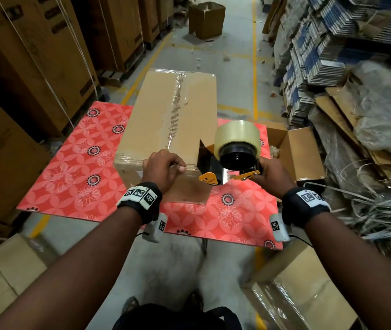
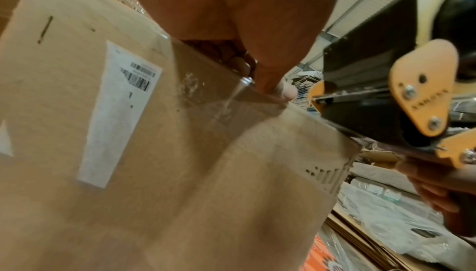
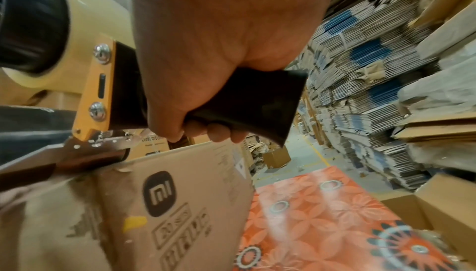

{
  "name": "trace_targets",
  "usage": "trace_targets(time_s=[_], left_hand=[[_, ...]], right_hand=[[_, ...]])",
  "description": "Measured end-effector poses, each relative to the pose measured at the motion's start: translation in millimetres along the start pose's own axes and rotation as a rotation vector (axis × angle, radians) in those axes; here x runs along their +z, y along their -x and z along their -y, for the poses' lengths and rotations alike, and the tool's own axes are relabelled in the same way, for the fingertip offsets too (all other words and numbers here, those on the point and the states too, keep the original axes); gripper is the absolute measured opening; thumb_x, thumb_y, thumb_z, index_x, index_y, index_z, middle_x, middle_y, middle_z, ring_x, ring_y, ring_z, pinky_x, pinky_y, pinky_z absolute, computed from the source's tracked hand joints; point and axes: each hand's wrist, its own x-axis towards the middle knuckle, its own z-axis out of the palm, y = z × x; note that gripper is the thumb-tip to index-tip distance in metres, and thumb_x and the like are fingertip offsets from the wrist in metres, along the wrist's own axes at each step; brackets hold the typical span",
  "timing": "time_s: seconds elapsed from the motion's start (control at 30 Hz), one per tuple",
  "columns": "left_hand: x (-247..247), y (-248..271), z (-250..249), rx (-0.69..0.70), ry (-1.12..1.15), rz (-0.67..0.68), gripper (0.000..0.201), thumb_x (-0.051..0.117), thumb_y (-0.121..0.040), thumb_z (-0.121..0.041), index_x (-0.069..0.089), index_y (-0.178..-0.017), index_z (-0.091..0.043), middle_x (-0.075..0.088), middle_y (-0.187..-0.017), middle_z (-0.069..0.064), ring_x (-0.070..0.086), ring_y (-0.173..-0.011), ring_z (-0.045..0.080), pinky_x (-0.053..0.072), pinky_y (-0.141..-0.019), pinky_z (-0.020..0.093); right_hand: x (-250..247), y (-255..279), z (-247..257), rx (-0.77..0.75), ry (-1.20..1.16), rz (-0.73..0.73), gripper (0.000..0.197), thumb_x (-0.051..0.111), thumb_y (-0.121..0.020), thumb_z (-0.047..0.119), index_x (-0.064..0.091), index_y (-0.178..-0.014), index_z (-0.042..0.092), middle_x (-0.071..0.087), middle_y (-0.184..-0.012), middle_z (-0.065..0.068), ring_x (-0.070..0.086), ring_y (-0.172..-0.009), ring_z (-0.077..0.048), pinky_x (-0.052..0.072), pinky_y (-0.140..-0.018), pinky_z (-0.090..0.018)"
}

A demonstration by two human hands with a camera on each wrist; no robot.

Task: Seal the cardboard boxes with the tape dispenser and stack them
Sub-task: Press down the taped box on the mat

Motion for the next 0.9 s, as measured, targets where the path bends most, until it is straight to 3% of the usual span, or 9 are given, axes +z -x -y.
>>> trace_targets(time_s=[0.1,0.2,0.33,0.4,0.5,0.6,0.73,0.9], left_hand=[[1.1,-0.9,1.2,-0.01,0.004,-0.002,0.009,0.07,-0.08,-0.029,0.067,-0.077,-0.037,0.061,-0.088,-0.013,0.054,-0.095,0.015,0.027,-0.077,0.034],[1.6,-1.7,-2.8,-0.023,-0.019,-0.017,0.009,0.07,-0.081,-0.028,0.067,-0.077,-0.036,0.06,-0.089,-0.013,0.055,-0.097,0.016,0.027,-0.079,0.034],[8.2,0.3,-13.6,-0.062,-0.101,-0.02,0.009,0.067,-0.084,-0.028,0.068,-0.082,-0.037,0.053,-0.091,-0.015,0.049,-0.099,0.015,0.028,-0.086,0.038],[11.5,-0.4,-21.1,-0.024,-0.139,0.014,0.007,0.071,-0.08,-0.036,0.066,-0.086,-0.039,0.05,-0.091,-0.015,0.049,-0.1,0.015,0.034,-0.09,0.04],[20.1,-4.8,-36.8,0.044,-0.154,0.075,0.014,0.07,-0.079,-0.045,0.064,-0.09,-0.04,0.053,-0.094,-0.013,0.049,-0.102,0.017,0.036,-0.088,0.038],[25.4,-8.0,-44.8,0.027,-0.122,0.072,0.016,0.071,-0.078,-0.046,0.063,-0.09,-0.04,0.053,-0.092,-0.014,0.05,-0.099,0.015,0.033,-0.085,0.037],[23.9,-10.2,-36.2,0.034,-0.098,0.095,0.02,0.073,-0.076,-0.046,0.063,-0.091,-0.038,0.052,-0.089,-0.015,0.051,-0.096,0.014,0.031,-0.082,0.035],[24.9,-9.1,-34.5,0.044,-0.113,0.078,0.021,0.073,-0.076,-0.046,0.061,-0.091,-0.038,0.049,-0.089,-0.016,0.05,-0.095,0.013,0.029,-0.079,0.033]], right_hand=[[-10.9,12.0,-24.8,0.066,0.019,-0.002,0.048,0.082,-0.074,0.006,0.049,-0.065,0.039,0.057,-0.06,0.019,0.056,-0.059,-0.006,0.033,-0.052,-0.019],[-12.1,21.3,-40.3,0.128,0.018,0.018,0.034,0.084,-0.075,0.008,0.058,-0.074,0.03,0.066,-0.069,0.005,0.064,-0.069,-0.014,0.038,-0.055,-0.021],[-2.2,20.8,-41.7,0.124,-0.012,0.037,0.038,0.084,-0.076,0.013,0.055,-0.071,0.036,0.062,-0.069,0.016,0.061,-0.067,-0.007,0.038,-0.055,-0.018],[-1.5,18.5,-44.7,0.14,-0.01,0.056,0.033,0.082,-0.078,0.015,0.057,-0.073,0.036,0.064,-0.069,0.015,0.064,-0.07,-0.01,0.041,-0.056,-0.023],[-1.5,18.9,-46.8,0.173,0.012,0.075,0.021,0.08,-0.079,0.016,0.062,-0.081,0.027,0.065,-0.071,0.01,0.065,-0.073,-0.014,0.043,-0.059,-0.027],[-0.2,20.3,-45.0,0.164,0.012,0.059,0.02,0.08,-0.079,0.013,0.063,-0.08,0.021,0.061,-0.069,0.011,0.064,-0.072,-0.016,0.04,-0.056,-0.025],[1.1,28.5,-47.2,0.174,-0.072,0.011,0.011,0.08,-0.079,0.008,0.071,-0.084,0.004,0.064,-0.068,0.002,0.06,-0.068,-0.013,0.038,-0.057,-0.026],[2.2,52.7,-70.6,0.279,-0.044,0.045,0.019,0.083,-0.078,0.013,0.068,-0.088,0.017,0.063,-0.072,0.009,0.064,-0.079,-0.018,0.041,-0.063,-0.029]])
